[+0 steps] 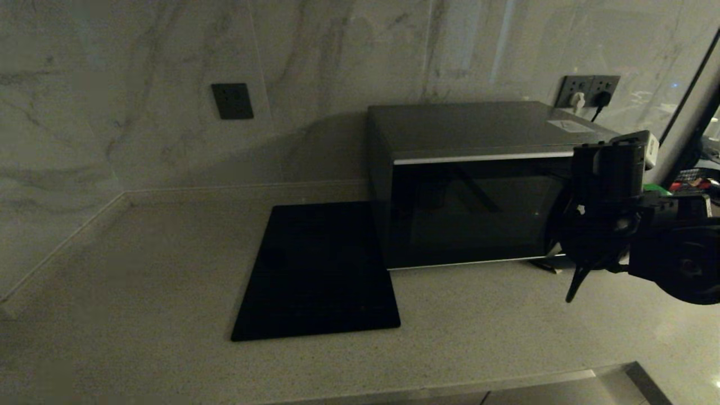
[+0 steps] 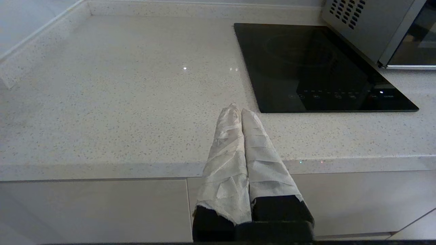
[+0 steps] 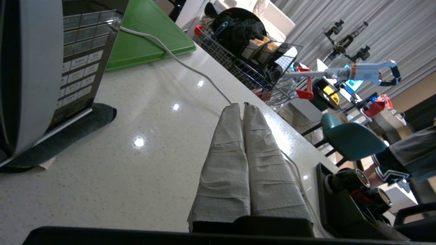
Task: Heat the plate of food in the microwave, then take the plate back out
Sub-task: Open the microwave oven
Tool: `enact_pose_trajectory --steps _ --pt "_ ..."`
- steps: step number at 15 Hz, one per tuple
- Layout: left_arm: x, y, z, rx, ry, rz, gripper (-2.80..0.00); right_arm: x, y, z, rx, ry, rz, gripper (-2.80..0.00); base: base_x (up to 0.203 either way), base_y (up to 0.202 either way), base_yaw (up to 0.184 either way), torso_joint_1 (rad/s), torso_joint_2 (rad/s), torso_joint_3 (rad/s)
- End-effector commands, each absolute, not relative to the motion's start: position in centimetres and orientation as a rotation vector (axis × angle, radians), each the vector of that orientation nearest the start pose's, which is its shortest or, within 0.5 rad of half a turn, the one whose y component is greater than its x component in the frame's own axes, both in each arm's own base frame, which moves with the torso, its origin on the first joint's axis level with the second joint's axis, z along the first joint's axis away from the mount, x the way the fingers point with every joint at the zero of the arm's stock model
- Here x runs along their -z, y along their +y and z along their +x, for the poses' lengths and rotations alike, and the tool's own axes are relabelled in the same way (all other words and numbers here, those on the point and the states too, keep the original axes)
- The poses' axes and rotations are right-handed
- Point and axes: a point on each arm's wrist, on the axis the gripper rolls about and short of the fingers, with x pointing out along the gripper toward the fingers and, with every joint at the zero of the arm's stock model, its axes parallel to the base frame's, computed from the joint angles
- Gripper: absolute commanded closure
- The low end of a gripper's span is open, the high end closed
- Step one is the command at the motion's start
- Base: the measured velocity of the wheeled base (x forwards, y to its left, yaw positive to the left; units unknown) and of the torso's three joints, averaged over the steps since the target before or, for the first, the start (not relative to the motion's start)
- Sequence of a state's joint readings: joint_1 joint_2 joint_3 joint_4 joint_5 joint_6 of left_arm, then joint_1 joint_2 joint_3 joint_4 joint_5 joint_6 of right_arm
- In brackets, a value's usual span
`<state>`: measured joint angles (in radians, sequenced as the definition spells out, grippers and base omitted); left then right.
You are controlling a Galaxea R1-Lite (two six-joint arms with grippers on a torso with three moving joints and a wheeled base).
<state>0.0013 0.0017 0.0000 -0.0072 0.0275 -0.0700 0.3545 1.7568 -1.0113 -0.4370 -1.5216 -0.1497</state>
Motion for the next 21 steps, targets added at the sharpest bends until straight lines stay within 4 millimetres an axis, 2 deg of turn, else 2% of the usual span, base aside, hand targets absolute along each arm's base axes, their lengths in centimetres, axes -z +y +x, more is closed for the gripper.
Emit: enact_pose_trajectory --steps 1,4,8,10,13,14,19,21 --pt "-7.6 0.1 -2.3 -0.029 -0.007 -0.071 0.00 -21.0 8.3 30.3 1.169 0.272 -0.380 0.00 0.000 0.000 0.000 0.000 0.00 0.000" --pt "-7.6 0.1 -2.3 -0.030 -0.007 -0.071 0.00 -22.5 7.6 31.0 1.211 0.181 -0.249 0.00 0.000 0.000 0.000 0.000 0.00 0.000" --pt "-7.6 0.1 -2.3 -0.030 -0.007 -0.071 0.00 -22.3 7.7 31.6 1.215 0.143 -0.198 0.00 0.000 0.000 0.000 0.000 0.00 0.000" --pt "-7.6 0.1 -2.3 -0.030 -0.007 -0.071 0.00 -22.2 7.8 31.9 1.216 0.146 -0.201 0.00 0.000 0.000 0.000 0.000 0.00 0.000" --pt "-7.6 0.1 -2.3 -0.030 -0.007 -0.071 0.00 -20.3 8.1 32.6 1.207 0.199 -0.273 0.00 0.000 0.000 0.000 0.000 0.00 0.000" --pt "-7.6 0.1 -2.3 -0.029 -0.007 -0.071 0.00 -19.7 8.1 32.6 1.207 0.212 -0.289 -2.80 0.000 0.000 0.000 0.000 0.00 0.000" --pt "-7.6 0.1 -2.3 -0.030 -0.007 -0.071 0.00 -18.3 8.3 32.9 1.200 0.235 -0.321 -2.80 0.000 0.000 0.000 0.000 0.00 0.000" --pt "-7.6 0.1 -2.3 -0.030 -0.007 -0.071 0.00 -16.9 8.1 32.2 1.198 0.249 -0.338 -2.80 0.000 0.000 0.000 0.000 0.00 0.000"
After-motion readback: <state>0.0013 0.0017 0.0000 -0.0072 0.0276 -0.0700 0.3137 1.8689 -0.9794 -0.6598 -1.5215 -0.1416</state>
